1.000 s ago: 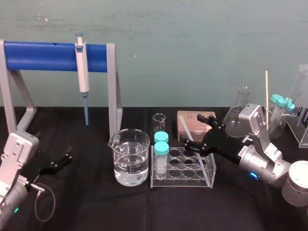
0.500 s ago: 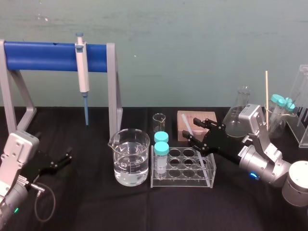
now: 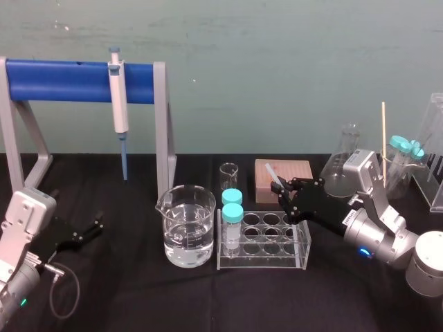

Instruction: Pick up the stirring rod with one hand, then place it down.

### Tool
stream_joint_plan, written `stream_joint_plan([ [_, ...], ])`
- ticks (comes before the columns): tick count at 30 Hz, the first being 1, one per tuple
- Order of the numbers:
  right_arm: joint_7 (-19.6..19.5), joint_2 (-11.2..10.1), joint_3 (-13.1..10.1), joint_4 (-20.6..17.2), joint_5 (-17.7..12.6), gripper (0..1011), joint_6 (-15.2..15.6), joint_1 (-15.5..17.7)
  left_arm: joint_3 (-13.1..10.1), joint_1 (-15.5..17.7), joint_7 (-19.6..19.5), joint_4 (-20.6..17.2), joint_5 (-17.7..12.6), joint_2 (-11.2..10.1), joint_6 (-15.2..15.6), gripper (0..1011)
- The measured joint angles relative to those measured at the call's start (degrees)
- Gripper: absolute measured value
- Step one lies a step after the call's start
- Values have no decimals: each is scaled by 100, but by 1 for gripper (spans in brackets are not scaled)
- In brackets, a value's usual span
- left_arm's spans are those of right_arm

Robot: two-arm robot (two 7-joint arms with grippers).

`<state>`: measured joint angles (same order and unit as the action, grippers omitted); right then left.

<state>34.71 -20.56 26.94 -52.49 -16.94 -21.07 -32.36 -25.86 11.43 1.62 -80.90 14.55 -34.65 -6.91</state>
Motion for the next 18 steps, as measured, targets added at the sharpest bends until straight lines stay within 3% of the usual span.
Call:
stream_joint_plan([
  [12, -2, 0, 0, 0, 0, 75, 0, 0, 0, 0, 0, 0, 0, 0, 0, 1000],
  [18, 22, 10, -203, -232, -157, 75, 62, 139, 0, 0, 0, 0, 0, 0, 0, 1000],
])
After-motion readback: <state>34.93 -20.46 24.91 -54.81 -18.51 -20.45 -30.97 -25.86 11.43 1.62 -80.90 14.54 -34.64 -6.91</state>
